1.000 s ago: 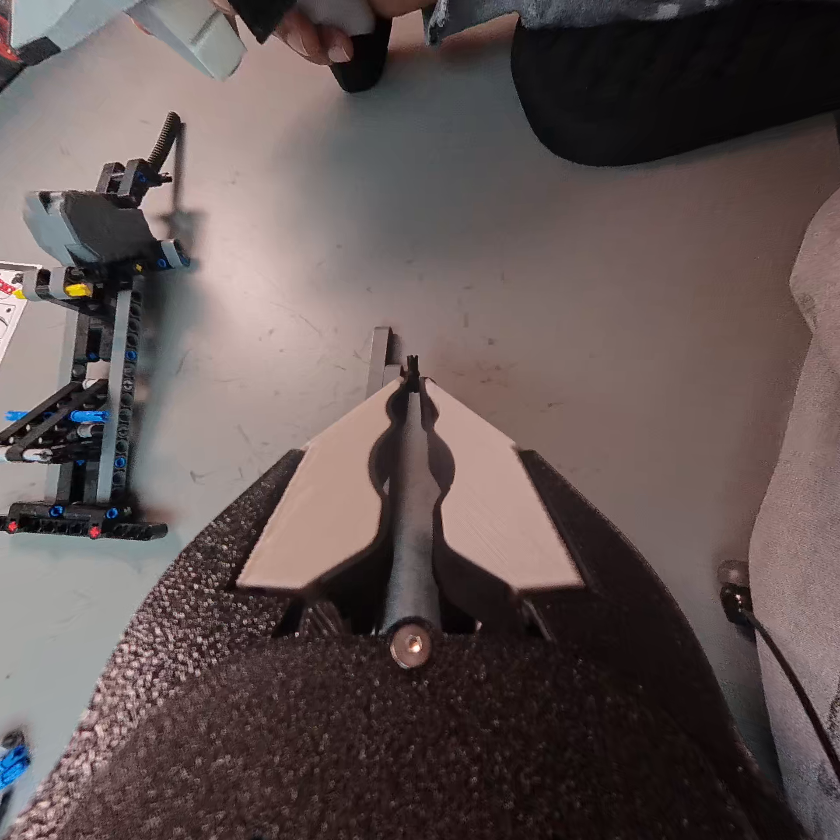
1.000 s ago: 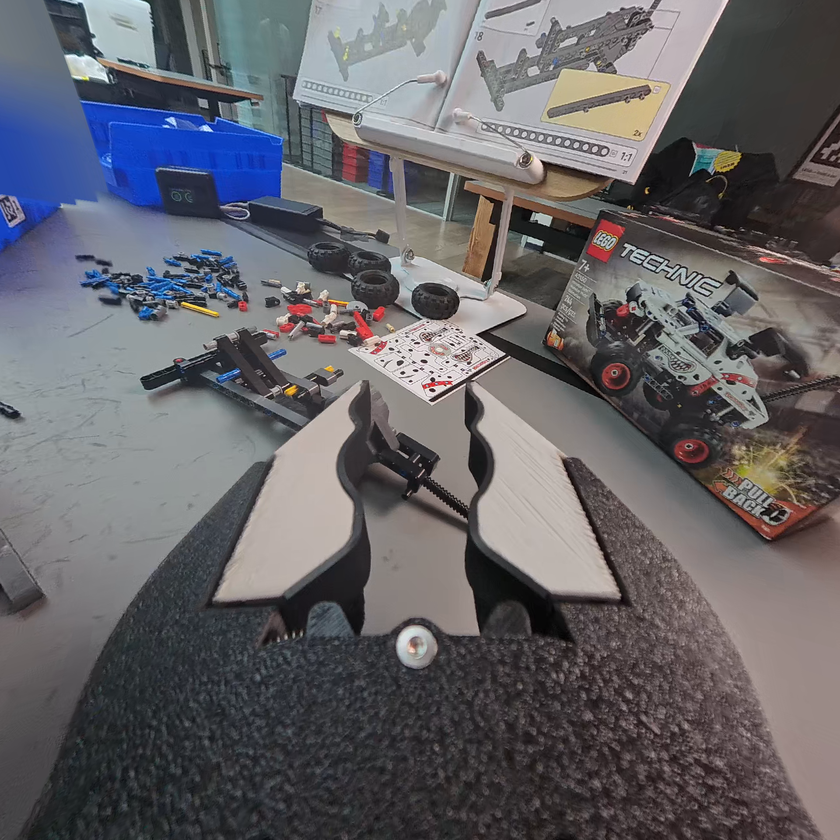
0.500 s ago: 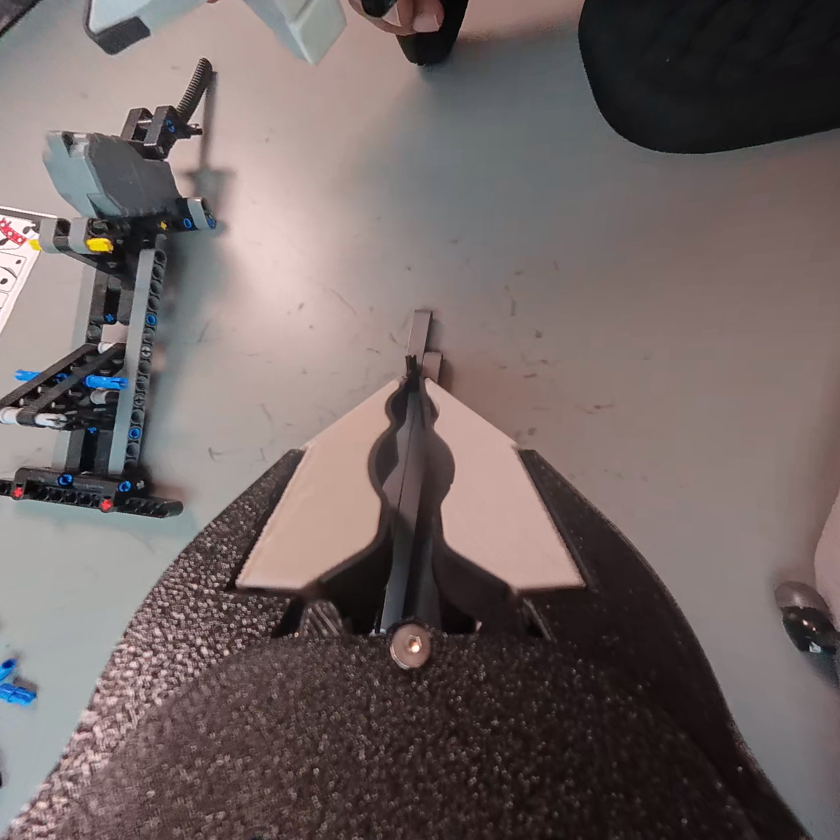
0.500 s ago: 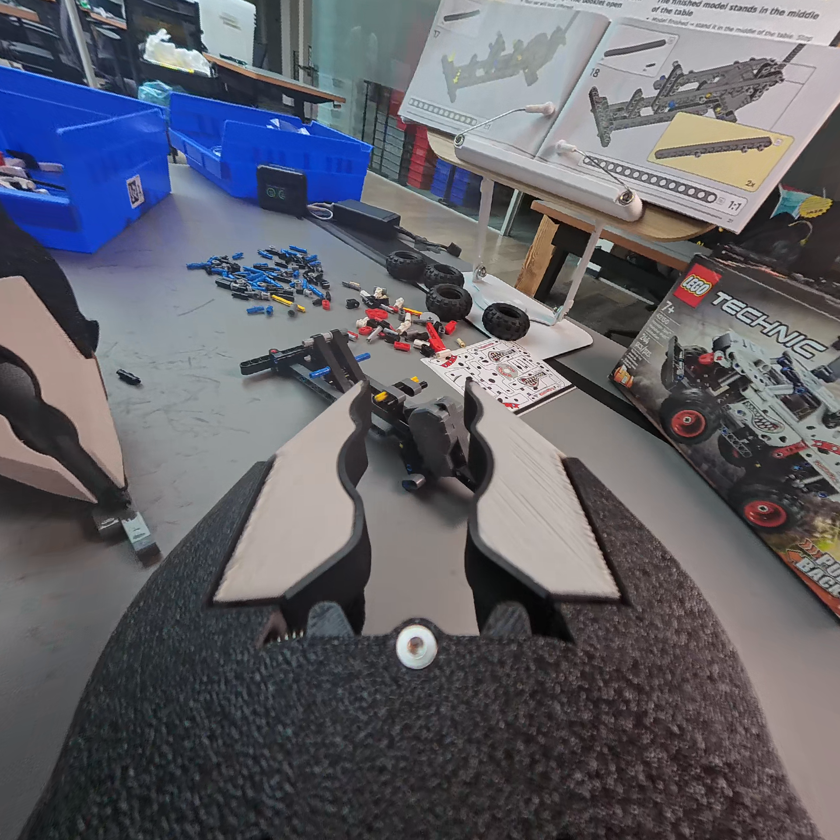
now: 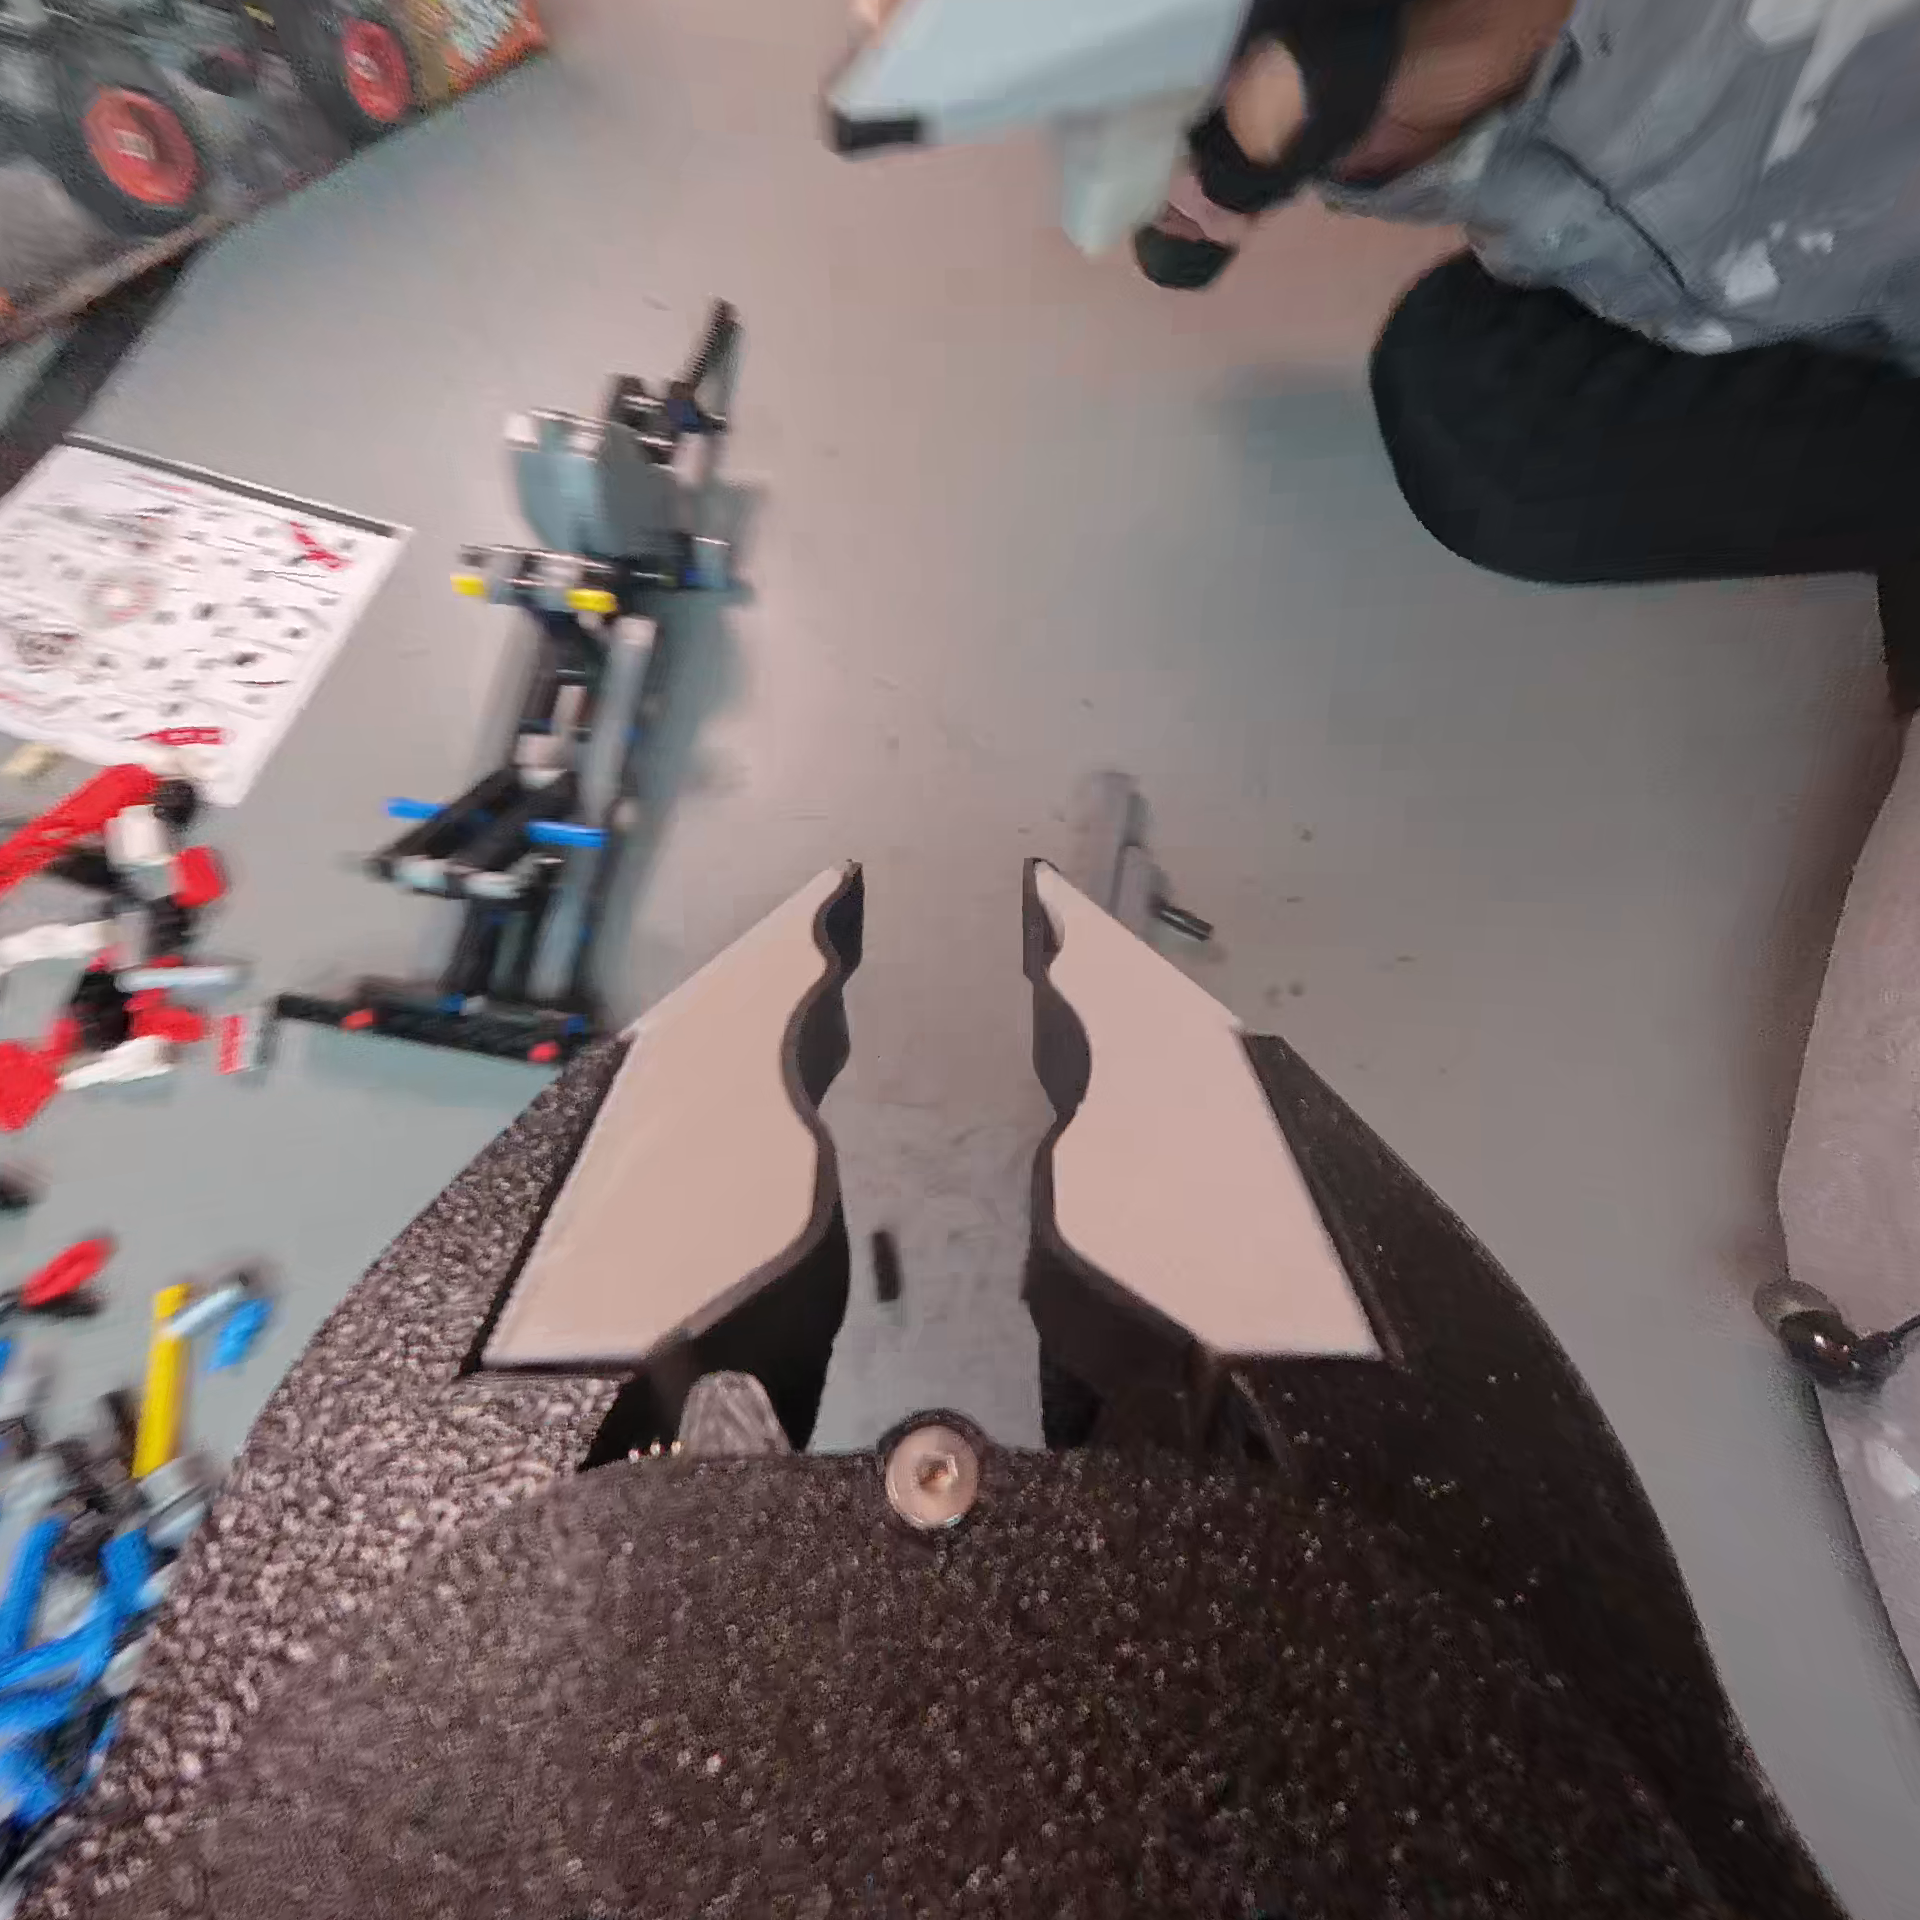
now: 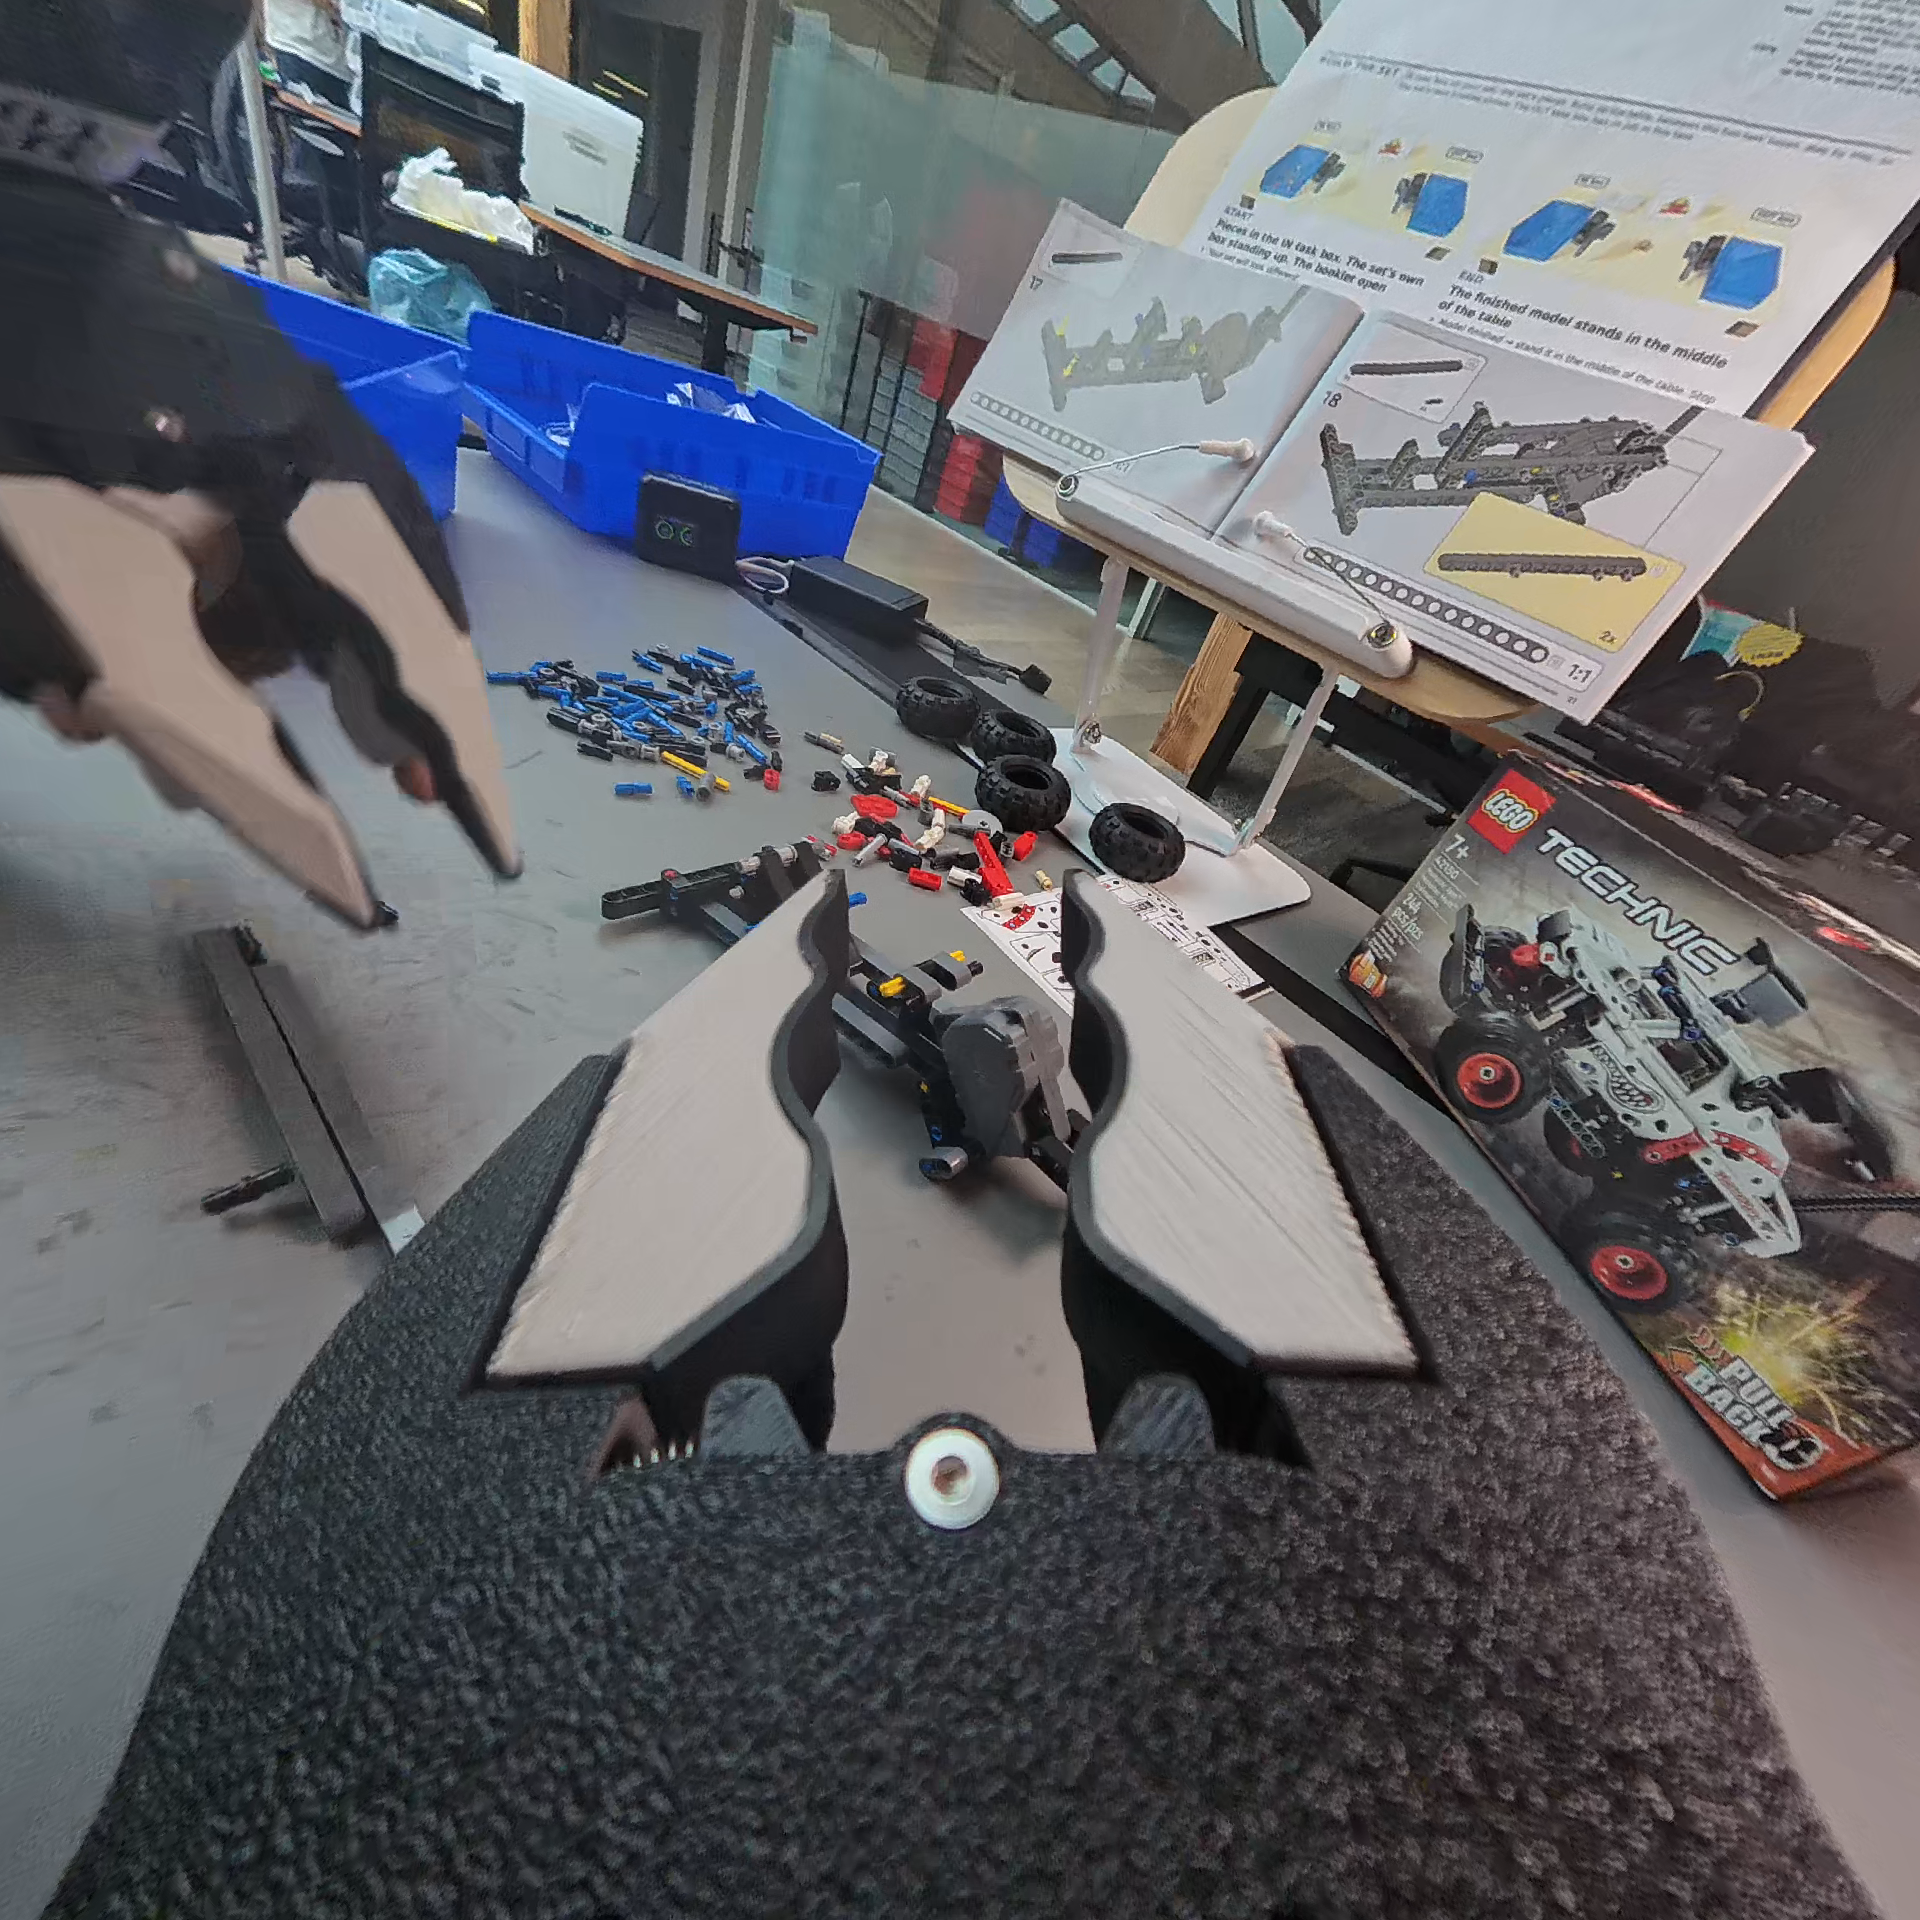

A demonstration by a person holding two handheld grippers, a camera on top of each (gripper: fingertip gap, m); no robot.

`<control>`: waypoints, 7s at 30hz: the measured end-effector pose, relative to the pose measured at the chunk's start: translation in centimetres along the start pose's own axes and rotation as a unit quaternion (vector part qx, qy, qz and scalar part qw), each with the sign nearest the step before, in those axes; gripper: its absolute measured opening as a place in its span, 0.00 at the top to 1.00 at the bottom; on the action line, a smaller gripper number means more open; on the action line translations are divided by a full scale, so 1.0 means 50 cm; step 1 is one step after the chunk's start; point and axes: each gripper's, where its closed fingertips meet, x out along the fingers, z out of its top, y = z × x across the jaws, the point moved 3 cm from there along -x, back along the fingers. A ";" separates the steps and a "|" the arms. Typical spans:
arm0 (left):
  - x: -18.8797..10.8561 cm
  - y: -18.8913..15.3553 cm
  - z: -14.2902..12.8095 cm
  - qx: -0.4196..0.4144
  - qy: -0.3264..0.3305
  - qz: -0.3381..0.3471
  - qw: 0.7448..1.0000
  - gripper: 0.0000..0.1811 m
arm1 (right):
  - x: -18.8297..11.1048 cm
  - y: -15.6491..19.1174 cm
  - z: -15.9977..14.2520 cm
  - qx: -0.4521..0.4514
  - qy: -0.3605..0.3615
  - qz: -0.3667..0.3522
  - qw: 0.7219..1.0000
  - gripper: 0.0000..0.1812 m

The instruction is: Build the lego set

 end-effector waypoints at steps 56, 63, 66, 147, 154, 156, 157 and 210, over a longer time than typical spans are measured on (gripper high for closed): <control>0.028 -0.088 -0.064 0.059 0.153 -0.171 0.971 0.96 | -0.014 -0.017 -0.028 -0.013 0.022 -0.010 1.000 0.79; -0.021 0.000 -0.065 0.060 0.158 -0.096 0.981 0.90 | -0.016 -0.019 -0.028 -0.015 0.022 -0.013 1.000 0.79; -0.109 0.132 -0.030 0.010 0.130 -0.004 0.991 0.90 | -0.020 -0.020 -0.024 -0.013 0.018 -0.015 1.000 0.79; -0.133 0.093 -0.069 0.045 0.161 -0.129 0.977 0.96 | -0.003 -0.016 -0.078 0.037 0.051 0.020 0.998 0.79; -0.044 0.041 -0.118 -0.006 0.146 -0.069 0.987 0.96 | -0.002 0.007 -0.060 0.012 0.047 0.020 0.999 0.79; -0.049 0.047 -0.129 -0.017 0.148 -0.064 0.987 0.96 | -0.002 0.012 -0.059 0.004 0.049 0.019 0.999 0.79; -0.052 0.049 -0.136 -0.019 0.153 -0.062 0.986 0.96 | -0.003 0.013 -0.059 0.001 0.051 0.019 0.999 0.79; 0.099 -0.129 -0.041 0.047 0.101 -0.077 0.991 0.99 | -0.004 0.022 -0.079 -0.010 0.073 0.038 0.997 0.79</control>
